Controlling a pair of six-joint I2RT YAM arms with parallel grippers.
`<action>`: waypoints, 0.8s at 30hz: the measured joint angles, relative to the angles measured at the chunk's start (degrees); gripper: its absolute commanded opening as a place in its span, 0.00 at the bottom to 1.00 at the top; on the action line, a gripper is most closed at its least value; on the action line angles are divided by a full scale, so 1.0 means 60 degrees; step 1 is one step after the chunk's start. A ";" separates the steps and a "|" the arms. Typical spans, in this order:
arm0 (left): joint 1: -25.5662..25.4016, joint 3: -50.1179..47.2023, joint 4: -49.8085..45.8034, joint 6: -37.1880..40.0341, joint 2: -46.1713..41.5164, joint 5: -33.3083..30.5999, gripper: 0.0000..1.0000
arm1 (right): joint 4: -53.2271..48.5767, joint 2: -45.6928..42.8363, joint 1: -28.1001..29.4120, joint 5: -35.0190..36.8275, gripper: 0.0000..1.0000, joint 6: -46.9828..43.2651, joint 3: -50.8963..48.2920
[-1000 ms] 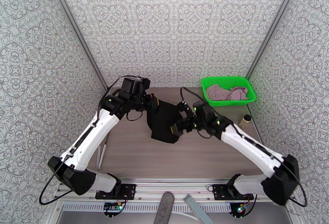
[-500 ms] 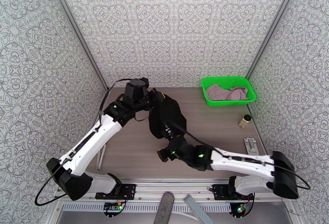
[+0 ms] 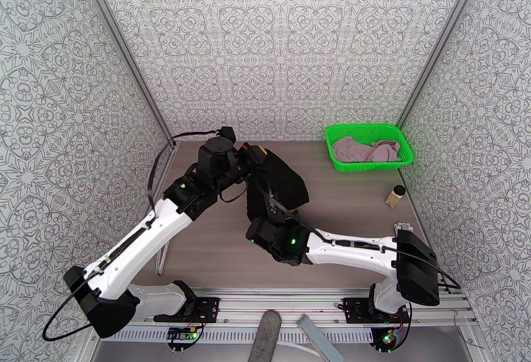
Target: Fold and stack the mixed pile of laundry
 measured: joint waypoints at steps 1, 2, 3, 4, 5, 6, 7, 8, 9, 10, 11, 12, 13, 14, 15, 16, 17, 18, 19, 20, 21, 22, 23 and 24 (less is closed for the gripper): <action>0.0015 0.0000 0.0000 0.0000 -0.0106 -0.0015 0.00 | -0.0076 0.0000 -0.0080 0.0084 0.85 0.0033 0.0000; 0.0047 0.0000 0.0000 0.0000 -0.0215 -0.0044 0.00 | -0.0120 -0.0011 -0.0153 0.0142 0.81 0.0044 0.0000; 0.0066 -0.0011 0.0000 0.0007 -0.0295 -0.0058 0.00 | -0.0146 -0.0015 -0.0215 0.0189 0.79 0.0029 0.0000; 0.0113 -0.0044 0.0000 0.0015 -0.0415 -0.0069 0.00 | -0.0142 -0.0033 -0.0270 0.0233 0.78 -0.0018 0.0000; 0.0153 -0.0073 0.0000 0.0022 -0.0488 -0.0069 0.00 | -0.0131 -0.0058 -0.0321 0.0255 0.78 -0.0142 -0.0007; 0.0200 -0.0113 0.0000 0.0025 -0.0572 -0.0069 0.00 | -0.0036 -0.0120 -0.0372 0.0259 0.78 -0.0288 -0.0044; 0.0251 -0.0127 -0.0022 0.0025 -0.0623 -0.0069 0.00 | 0.0091 -0.0229 -0.0415 0.0240 0.78 -0.0503 -0.0109; 0.0310 -0.0135 -0.0022 0.0029 -0.0648 -0.0069 0.00 | 0.0277 -0.0390 -0.0455 0.0193 0.78 -0.0772 -0.0204; 0.0353 -0.0138 -0.0022 0.0029 -0.0656 -0.0066 0.00 | 0.0386 -0.0528 -0.0488 0.0124 0.78 -0.1002 -0.0273; 0.0404 -0.0146 -0.0025 0.0025 -0.0659 -0.0062 0.00 | 0.0572 -0.0739 -0.0543 0.0007 0.77 -0.1282 -0.0364; 0.0448 -0.0175 -0.0025 0.0025 -0.0659 -0.0058 0.00 | 0.0685 -0.0914 -0.0590 -0.0091 0.77 -0.1497 -0.0419; 0.0488 -0.0208 -0.0025 0.0025 -0.0656 -0.0058 0.00 | 0.0834 -0.1104 -0.0659 -0.0233 0.75 -0.1705 -0.0484; 0.0517 -0.0248 -0.0025 0.0025 -0.0656 -0.0047 0.00 | 0.0980 -0.1286 -0.0739 -0.0382 0.73 -0.1883 -0.0565; 0.0543 -0.0291 -0.0025 0.0025 -0.0656 -0.0029 0.00 | 0.1162 -0.1504 -0.0856 -0.0586 0.72 -0.2058 -0.0681; 0.0543 -0.0317 -0.0040 0.0022 -0.0648 -0.0007 0.00 | 0.1355 -0.1694 -0.0994 -0.0816 0.71 -0.2229 -0.0816; 0.0543 -0.0335 -0.0036 0.0022 -0.0648 0.0018 0.00 | 0.1552 -0.1880 -0.1158 -0.1093 0.71 -0.2397 -0.0976; 0.0543 -0.0346 -0.0040 0.0022 -0.0648 0.0044 0.00 | 0.1741 -0.2025 -0.1330 -0.1402 0.70 -0.2532 -0.1122; 0.0543 -0.0346 -0.0044 0.0022 -0.0648 0.0058 0.00 | 0.1876 -0.2116 -0.1453 -0.1639 0.70 -0.2652 -0.1224; 0.0543 -0.0346 -0.0044 0.0022 -0.0648 0.0076 0.00 | 0.2076 -0.2211 -0.1606 -0.1996 0.70 -0.2783 -0.1348; 0.0543 -0.0346 -0.0044 0.0022 -0.0648 0.0084 0.00 | 0.2284 -0.2277 -0.1756 -0.2364 0.71 -0.2943 -0.1464; 0.0543 -0.0346 -0.0044 0.0022 -0.0648 0.0084 0.00 | 0.2379 -0.2302 -0.1821 -0.2623 0.72 -0.3045 -0.1526; 0.0543 -0.0346 -0.0051 0.0022 -0.0648 0.0091 0.00 | 0.2495 -0.2317 -0.1851 -0.2914 0.72 -0.3151 -0.1581; 0.0543 -0.0346 -0.0051 0.0022 -0.0648 0.0095 0.00 | 0.2557 -0.2320 -0.1851 -0.3133 0.73 -0.3224 -0.1606; 0.0543 -0.0346 -0.0051 0.0022 -0.0648 0.0098 0.00 | 0.2586 -0.2320 -0.1851 -0.3300 0.73 -0.3257 -0.1614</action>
